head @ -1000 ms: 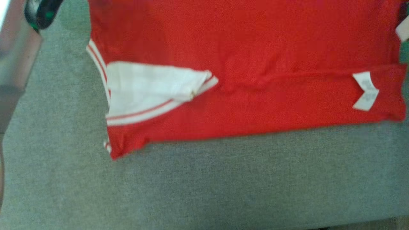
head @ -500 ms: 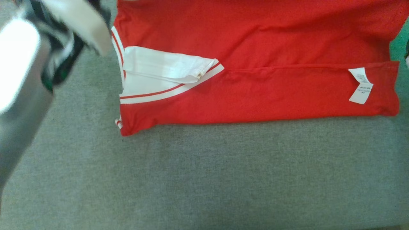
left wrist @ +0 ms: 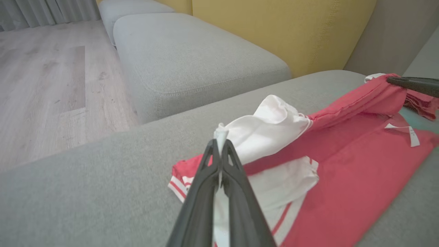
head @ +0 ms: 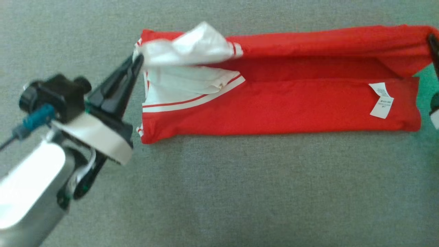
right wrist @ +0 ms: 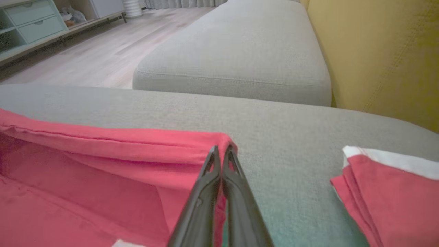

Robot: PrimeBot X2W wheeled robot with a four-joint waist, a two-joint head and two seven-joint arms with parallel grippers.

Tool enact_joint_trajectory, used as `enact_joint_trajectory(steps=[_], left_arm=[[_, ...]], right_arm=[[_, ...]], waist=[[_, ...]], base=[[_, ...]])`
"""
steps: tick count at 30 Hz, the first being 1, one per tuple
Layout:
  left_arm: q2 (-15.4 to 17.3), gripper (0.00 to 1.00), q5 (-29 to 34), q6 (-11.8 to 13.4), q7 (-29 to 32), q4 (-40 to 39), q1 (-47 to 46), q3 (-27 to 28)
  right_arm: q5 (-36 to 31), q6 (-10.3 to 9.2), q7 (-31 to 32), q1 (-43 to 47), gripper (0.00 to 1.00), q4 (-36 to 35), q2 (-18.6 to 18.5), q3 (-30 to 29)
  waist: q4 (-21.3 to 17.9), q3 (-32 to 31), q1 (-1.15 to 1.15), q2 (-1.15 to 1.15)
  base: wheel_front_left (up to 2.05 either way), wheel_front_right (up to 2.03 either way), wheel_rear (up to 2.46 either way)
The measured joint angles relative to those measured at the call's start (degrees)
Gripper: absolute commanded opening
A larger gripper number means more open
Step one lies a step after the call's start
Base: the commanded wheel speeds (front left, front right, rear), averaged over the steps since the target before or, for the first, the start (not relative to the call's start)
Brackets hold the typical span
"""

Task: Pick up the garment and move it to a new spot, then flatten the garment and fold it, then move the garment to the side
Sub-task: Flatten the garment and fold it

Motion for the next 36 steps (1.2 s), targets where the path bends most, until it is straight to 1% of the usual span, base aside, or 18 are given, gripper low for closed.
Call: enact_joint_trajectory(steps=[1, 5, 10, 11, 12, 13, 14, 19, 20, 22, 23, 24, 26, 28, 31, 36], left_arm=[[0.0, 0.00, 0.0, 0.0, 0.0, 0.0, 0.0, 0.0], [0.7, 0.00, -0.1, 1.9, -1.4, -2.3, 3.8, -0.1], [0.7, 0.00, -0.4, 3.4, -2.5, -3.4, 6.8, -0.8], [0.5, 0.02, -0.4, 3.4, -2.7, -3.3, 7.3, -1.1], [0.4, 0.20, -0.4, 3.4, -3.0, -3.2, 7.9, -1.5], [0.0, 0.45, -0.4, 3.4, -3.4, -2.7, 8.3, -1.8], [-0.6, 1.00, -0.4, 3.8, -3.9, -2.1, 8.7, -2.1], [-5.2, 1.00, -0.3, 6.6, -9.3, 1.6, 10.9, -2.2], [-6.2, 1.00, 0.2, 7.3, -10.9, 2.5, 11.5, -2.2], [-8.2, 1.00, 1.6, 9.7, -14.7, 4.5, 12.8, -2.0], [-10.5, 1.00, 2.6, 12.0, -17.8, 6.4, 14.5, -1.1], [-12.0, 1.00, 3.1, 13.1, -18.7, 7.2, 15.5, -0.4], [-15.5, 1.00, 4.1, 14.7, -19.7, 7.9, 17.7, 2.3], [-19.6, 1.00, 7.3, 15.7, -19.8, 7.3, 20.2, 6.1], [-24.4, 1.00, 13.2, 15.2, -19.9, 6.7, 24.0, 10.5], [-29.6, 1.00, 20.6, 11.7, -19.9, 6.9, 30.2, 14.3]], right_arm=[[0.0, 0.00, 0.0, 0.0, 0.00, 0.0, 0.0, 0.0], [-1.8, 0.00, 0.0, 5.1, 0.00, -1.9, 0.0, -3.9], [-3.7, 0.00, 0.0, 10.8, 0.00, -3.1, 0.7, -7.1], [-3.9, 0.00, 0.0, 11.7, 0.00, -3.3, 1.2, -7.6], [-4.3, 0.00, 0.1, 12.4, 0.09, -3.4, 1.8, -8.0], [-4.8, 0.00, 0.3, 12.9, 0.44, -3.4, 2.3, -8.2], [-5.5, 0.00, 0.4, 13.4, 1.00, -3.3, 2.9, -8.7], [-8.4, 0.00, 0.7, 15.3, 1.00, -2.3, 6.6, -14.6], [-8.7, 0.00, 0.7, 16.3, 1.00, -2.3, 7.5, -16.1], [-10.2, 0.00, 0.6, 19.0, 1.00, -2.3, 9.2, -18.8], [-11.0, 0.00, 0.4, 22.1, 1.00, -2.4, 11.6, -22.1], [-11.4, 0.00, 0.2, 23.5, 1.00, -2.6, 12.9, -23.8], [-12.0, 0.00, 0.2, 25.9, 1.00, -3.0, 15.7, -26.8], [-12.2, 0.00, 0.2, 27.2, 1.00, -3.3, 18.3, -29.9], [-12.9, 0.00, 0.2, 27.7, 1.00, -3.2, 20.8, -33.6], [-16.8, 0.00, 1.0, 26.9, 1.00, 1.3, 22.7, -38.7]], waist=[[0.0, 0.0, 0.00, 0.00], [0.4, -0.8, 0.00, 0.00], [0.6, -1.3, 0.00, 0.00], [0.6, -1.3, 0.01, 0.00], [0.6, -1.3, 0.01, 0.00], [0.6, -1.3, 0.01, 0.00], [0.6, -1.3, 0.01, 0.00], [0.6, -2.2, 0.01, 0.00], [0.6, -2.5, 0.01, 0.00], [0.7, -3.3, 0.01, 0.00], [0.8, -4.3, 0.01, 0.00], [0.9, -4.8, 0.01, 0.00], [1.2, -6.0, 0.01, 0.00], [1.7, -7.0, 0.01, 0.00], [3.1, -8.3, 0.00, 0.00], [6.3, -9.8, 0.00, 0.00]], base=[[0.00, 0.00, 0.00], [0.00, 0.00, 0.00], [0.00, 0.00, 0.00], [0.00, 0.00, 0.00], [0.00, 0.00, 0.00], [0.00, 0.00, 0.00], [0.00, 0.00, 0.00], [0.00, 0.00, 0.00], [0.00, 0.00, 0.00], [0.00, 0.00, 0.00], [0.00, 0.00, 0.00], [0.00, 0.00, 0.00], [0.00, 0.00, 0.00], [0.00, 0.00, 0.00], [0.00, 0.00, 0.00], [0.00, 0.00, 0.00]])
